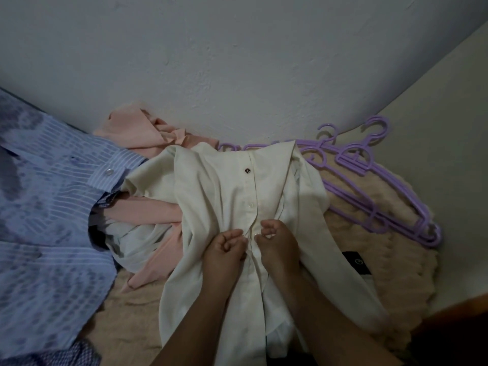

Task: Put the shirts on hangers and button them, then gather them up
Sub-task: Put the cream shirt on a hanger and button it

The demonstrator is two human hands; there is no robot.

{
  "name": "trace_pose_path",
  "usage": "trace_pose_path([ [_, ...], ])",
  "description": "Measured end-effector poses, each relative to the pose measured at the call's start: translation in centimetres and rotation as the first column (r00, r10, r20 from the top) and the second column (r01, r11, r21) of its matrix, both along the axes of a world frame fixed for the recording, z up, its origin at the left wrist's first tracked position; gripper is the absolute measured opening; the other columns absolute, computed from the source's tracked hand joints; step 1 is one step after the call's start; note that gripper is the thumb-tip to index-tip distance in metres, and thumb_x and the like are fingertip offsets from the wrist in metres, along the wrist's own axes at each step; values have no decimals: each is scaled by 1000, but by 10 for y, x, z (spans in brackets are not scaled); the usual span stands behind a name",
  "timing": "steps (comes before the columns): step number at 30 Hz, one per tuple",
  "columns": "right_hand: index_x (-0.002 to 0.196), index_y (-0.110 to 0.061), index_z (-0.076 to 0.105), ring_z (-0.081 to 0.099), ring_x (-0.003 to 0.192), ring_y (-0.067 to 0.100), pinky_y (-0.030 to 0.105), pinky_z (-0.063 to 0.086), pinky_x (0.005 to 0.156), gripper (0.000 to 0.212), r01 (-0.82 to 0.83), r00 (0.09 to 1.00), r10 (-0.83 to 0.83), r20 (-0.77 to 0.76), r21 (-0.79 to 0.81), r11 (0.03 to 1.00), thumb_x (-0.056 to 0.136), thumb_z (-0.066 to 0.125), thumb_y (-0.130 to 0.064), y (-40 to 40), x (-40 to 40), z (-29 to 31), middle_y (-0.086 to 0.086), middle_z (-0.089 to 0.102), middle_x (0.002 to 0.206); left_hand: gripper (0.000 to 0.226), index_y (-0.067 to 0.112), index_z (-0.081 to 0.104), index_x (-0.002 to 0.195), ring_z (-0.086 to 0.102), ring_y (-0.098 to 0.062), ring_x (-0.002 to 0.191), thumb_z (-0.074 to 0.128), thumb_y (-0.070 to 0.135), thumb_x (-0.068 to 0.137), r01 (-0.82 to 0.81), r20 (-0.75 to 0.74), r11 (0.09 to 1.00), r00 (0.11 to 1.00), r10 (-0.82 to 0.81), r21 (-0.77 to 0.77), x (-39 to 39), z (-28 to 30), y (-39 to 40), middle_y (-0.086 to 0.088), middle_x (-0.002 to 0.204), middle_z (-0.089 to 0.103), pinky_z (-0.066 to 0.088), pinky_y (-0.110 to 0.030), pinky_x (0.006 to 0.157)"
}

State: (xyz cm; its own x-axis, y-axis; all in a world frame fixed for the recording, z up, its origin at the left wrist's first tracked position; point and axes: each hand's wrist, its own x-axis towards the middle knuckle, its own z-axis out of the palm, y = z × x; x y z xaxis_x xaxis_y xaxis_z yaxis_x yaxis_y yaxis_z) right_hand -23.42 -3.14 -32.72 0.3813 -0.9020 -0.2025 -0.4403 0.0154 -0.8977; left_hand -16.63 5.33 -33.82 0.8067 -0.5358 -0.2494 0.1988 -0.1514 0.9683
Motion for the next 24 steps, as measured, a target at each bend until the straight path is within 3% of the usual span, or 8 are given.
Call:
trace_pose_path([
  [6,92,-24,58,60,89,16,25,45,80,20,-8,1000,6,-28,-92,996,79,67,-12,3,-2,-4,-1,62,94,13,17,68,96,66,-11,73,67,7,87,-2,29,1000,1000,3,-15,-2,-2,2,0,79,71,55,-26,75],
  [13,105,-11,71,59,100,19,14,35,80,21,-115,988,95,-119,-181,977,86,63,-15,3,-7,-5,6,62,106,15,16,67,98,67,-8,77,64,5,89,16,-3,999,1000,-16,-44,-4,2,4,-2,87,73,54,-24,77],
  [18,82,-11,68,60,82,18,20,38,69,4,-121,990,108,-89,-156,980,82,64,-12,2,-6,-3,5,65,85,17,14,68,102,68,-9,78,65,5,88,39,-41,997,998,-42,-70,-5,4,5,0,85,74,54,-25,78],
  [24,85,-9,72,61,76,12,20,45,71,9,-111,994,111,11,-43,993,82,63,-8,5,-12,7,-1,66,77,22,17,69,104,70,-16,94,66,5,86,73,-99,992,992,-84,-105,-7,3,9,-5,95,75,54,-30,86],
])
